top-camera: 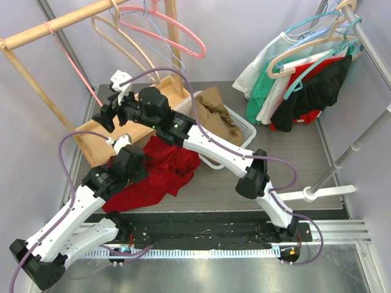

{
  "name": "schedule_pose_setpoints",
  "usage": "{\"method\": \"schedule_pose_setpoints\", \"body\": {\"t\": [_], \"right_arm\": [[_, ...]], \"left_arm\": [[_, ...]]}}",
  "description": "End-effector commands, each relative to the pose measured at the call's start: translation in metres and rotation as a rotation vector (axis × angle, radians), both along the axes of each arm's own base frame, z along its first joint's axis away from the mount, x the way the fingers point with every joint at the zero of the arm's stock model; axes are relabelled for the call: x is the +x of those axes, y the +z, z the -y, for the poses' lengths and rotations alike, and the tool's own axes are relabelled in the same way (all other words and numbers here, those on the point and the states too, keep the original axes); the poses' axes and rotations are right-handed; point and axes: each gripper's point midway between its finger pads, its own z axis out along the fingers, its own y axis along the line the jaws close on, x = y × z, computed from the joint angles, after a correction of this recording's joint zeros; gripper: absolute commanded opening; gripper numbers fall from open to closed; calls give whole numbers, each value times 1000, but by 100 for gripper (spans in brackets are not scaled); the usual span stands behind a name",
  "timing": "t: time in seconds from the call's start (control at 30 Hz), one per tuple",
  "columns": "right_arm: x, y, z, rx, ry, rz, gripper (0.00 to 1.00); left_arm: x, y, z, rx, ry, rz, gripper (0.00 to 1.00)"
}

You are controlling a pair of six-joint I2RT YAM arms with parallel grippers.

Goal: Place the skirt on the hanger

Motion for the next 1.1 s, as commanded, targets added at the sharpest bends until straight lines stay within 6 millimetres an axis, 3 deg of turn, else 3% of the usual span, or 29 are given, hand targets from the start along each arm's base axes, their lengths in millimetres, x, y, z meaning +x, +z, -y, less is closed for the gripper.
{"method": "schedule_pose_setpoints", "body": {"t": [0.0,0.1,0.2,0.4,0.63,0.73,1.07], "right_arm": [[20,105,54,173,-223,172,87],[31,127,81,187,-294,200,87],[50,136,107,188,-346,186,87],[92,121,145,137,-412,130,88],[116,132,179,145,-476,161,89],[127,130,187,146,-466,153,88],[134,91,159,77,-349,106,88]], "left_arm": [[-1,4,2,-3,-33,9,0],[2,7,6,-6,-53,16,0],[6,10,11,-8,-77,28,0],[15,10,23,-8,-123,24,0],[23,13,32,-22,-141,37,0],[26,14,33,-19,-139,42,0],[32,15,35,-6,-132,41,0]]}}
